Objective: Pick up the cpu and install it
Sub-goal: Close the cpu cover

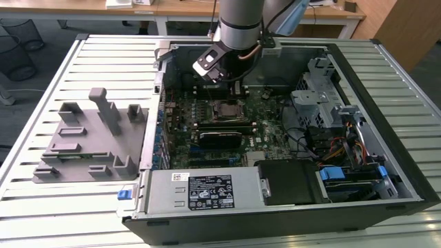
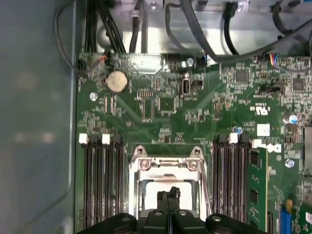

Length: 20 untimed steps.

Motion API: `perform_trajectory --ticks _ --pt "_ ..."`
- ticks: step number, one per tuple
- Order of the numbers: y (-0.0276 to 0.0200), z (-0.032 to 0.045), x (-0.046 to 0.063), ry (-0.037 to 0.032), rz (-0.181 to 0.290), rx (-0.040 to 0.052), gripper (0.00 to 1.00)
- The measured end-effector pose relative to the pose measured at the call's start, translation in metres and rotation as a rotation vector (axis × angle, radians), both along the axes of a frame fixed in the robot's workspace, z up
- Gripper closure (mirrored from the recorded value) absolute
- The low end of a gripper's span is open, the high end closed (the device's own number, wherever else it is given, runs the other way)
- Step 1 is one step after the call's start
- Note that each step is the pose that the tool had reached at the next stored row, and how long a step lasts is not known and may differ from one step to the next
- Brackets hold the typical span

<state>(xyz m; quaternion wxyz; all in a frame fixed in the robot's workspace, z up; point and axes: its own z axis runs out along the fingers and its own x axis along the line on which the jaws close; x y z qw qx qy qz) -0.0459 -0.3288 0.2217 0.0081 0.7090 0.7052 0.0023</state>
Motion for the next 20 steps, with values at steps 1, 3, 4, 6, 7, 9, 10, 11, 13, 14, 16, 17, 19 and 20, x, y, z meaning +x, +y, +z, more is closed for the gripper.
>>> perform_trajectory --ticks 1,3,4,6,7,9,10,11,13,14,16,17,19,20 --pt "0.0 -0.0003 -0.001 -0.0001 0.0 0.0 0.89" --pt "0.0 -0.0008 -0.005 -0.0001 0.0 0.0001 0.89" --pt "0.0 -0.0012 -0.006 -0.0001 0.0 0.0001 0.89" --pt "0.0 -0.0019 -0.01 0.0 0.0 0.0 0.89" --pt "0.0 -0.0023 -0.011 0.0001 0.0 -0.0002 0.89" --pt "0.0 -0.0032 -0.014 0.0001 0.0 -0.0001 0.89" --pt "0.0 -0.0037 -0.016 0.0 0.0 0.0 0.89" --pt "0.0 -0.0041 -0.018 0.0 0.0 0.0 0.89" --pt "0.0 -0.0052 -0.021 0.0 0.0 0.0 0.89" --pt "0.0 -0.0057 -0.022 0.0 0.0 0.0 0.89" --pt "0.0 -0.0068 -0.025 0.0 0.0 -0.0001 0.89" --pt "0.0 -0.0074 -0.027 -0.0001 0.0 0.0 0.89" --pt "0.0001 -0.0091 -0.028 -0.0001 0.0 0.0002 0.89" --pt "0.0 -0.0102 -0.028 0.0 0.0 0.0 0.89"
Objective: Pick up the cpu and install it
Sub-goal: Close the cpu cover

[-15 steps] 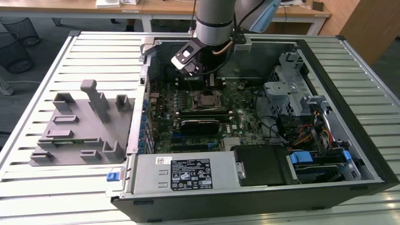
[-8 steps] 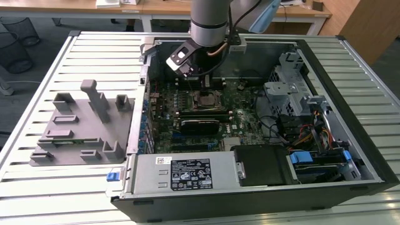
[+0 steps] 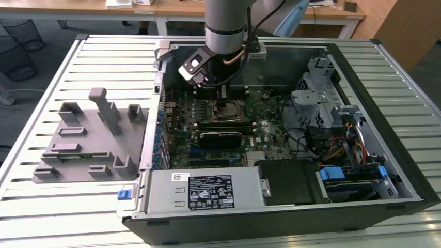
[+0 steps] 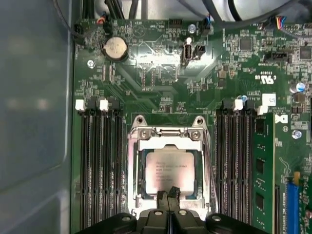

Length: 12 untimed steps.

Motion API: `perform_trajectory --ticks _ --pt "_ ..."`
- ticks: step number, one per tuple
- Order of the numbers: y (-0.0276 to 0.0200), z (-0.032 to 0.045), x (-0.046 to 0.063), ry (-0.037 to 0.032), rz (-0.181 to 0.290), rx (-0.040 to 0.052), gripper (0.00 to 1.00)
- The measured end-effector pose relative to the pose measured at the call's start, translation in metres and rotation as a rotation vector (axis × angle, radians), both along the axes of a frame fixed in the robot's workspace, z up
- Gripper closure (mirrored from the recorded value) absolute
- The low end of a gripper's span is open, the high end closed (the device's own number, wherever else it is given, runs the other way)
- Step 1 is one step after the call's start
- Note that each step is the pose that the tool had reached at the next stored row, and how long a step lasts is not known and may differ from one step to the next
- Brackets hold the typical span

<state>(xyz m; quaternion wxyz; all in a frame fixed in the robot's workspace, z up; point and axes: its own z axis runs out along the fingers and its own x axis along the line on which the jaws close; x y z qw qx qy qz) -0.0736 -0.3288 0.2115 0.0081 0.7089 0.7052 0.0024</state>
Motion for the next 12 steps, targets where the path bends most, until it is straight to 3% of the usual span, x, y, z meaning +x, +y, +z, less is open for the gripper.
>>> perform_trajectory --ticks 12 --pt "0.0 -0.0129 0.0 0.0003 0.0 -0.0003 0.89"
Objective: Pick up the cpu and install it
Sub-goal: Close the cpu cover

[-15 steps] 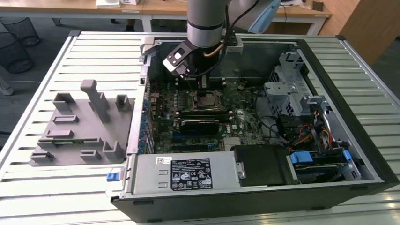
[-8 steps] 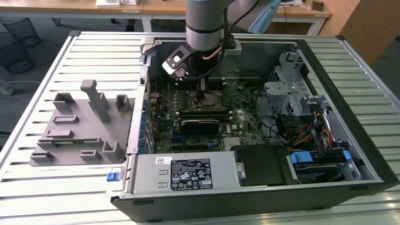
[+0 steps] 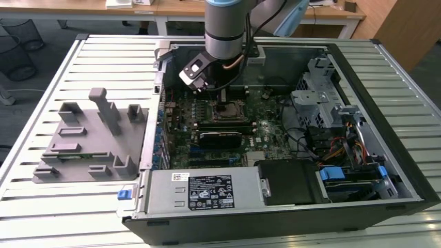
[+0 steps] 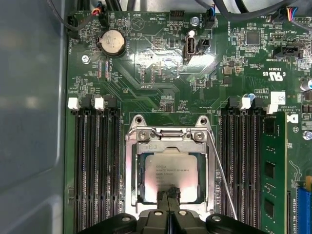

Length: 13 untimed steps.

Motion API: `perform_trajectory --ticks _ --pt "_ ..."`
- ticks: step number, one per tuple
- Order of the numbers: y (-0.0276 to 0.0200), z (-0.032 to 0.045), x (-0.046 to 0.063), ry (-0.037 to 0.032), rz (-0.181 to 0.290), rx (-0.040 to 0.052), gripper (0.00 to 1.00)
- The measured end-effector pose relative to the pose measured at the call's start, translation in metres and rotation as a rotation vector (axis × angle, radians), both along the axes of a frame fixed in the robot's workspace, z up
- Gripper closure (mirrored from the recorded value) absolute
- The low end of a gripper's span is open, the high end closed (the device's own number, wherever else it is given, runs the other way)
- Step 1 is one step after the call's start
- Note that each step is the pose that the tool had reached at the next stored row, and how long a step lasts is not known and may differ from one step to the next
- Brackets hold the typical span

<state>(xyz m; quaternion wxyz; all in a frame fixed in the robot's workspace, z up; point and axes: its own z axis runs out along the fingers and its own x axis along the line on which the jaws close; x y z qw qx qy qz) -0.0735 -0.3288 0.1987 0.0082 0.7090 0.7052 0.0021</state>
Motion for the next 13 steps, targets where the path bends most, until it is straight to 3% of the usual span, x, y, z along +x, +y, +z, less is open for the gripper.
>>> perform_trajectory --ticks 9,13 --pt "0.0009 -0.0008 0.0037 -0.0004 0.0 0.0007 0.89" --pt "0.0014 0.0052 0.0036 0.0 0.0 0.0005 0.89"
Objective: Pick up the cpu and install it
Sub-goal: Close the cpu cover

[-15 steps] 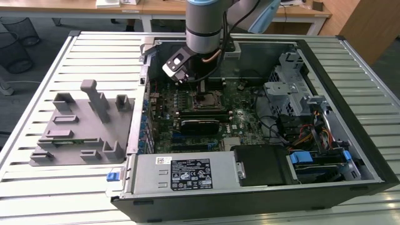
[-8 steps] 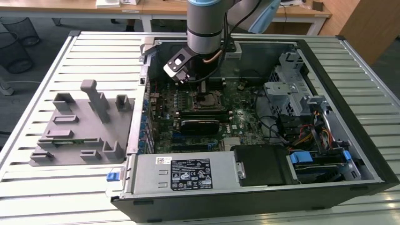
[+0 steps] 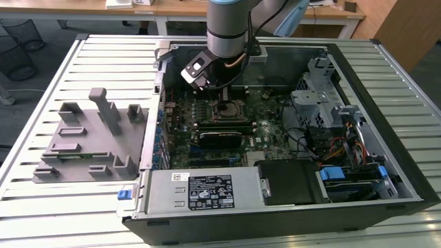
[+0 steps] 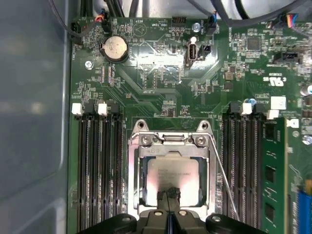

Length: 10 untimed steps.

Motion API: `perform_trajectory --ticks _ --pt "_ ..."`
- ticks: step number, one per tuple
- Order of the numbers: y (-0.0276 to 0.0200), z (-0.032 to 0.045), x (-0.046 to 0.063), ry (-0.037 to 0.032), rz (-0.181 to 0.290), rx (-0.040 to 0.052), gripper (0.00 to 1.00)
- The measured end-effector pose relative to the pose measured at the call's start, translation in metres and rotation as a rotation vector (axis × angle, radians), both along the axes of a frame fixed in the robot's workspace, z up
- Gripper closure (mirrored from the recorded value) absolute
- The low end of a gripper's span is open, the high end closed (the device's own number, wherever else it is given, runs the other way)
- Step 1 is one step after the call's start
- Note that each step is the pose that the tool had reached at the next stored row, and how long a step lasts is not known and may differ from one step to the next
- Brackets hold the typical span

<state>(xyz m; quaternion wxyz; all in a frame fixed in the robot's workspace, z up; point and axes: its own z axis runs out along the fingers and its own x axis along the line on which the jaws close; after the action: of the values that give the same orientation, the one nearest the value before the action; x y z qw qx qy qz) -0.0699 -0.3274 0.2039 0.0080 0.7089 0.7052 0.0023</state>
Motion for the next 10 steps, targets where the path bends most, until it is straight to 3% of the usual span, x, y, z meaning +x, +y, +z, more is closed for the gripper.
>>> perform_trajectory --ticks 10 --pt "-0.0011 0.0033 0.0 0.0 0.0 0.0001 0.89"
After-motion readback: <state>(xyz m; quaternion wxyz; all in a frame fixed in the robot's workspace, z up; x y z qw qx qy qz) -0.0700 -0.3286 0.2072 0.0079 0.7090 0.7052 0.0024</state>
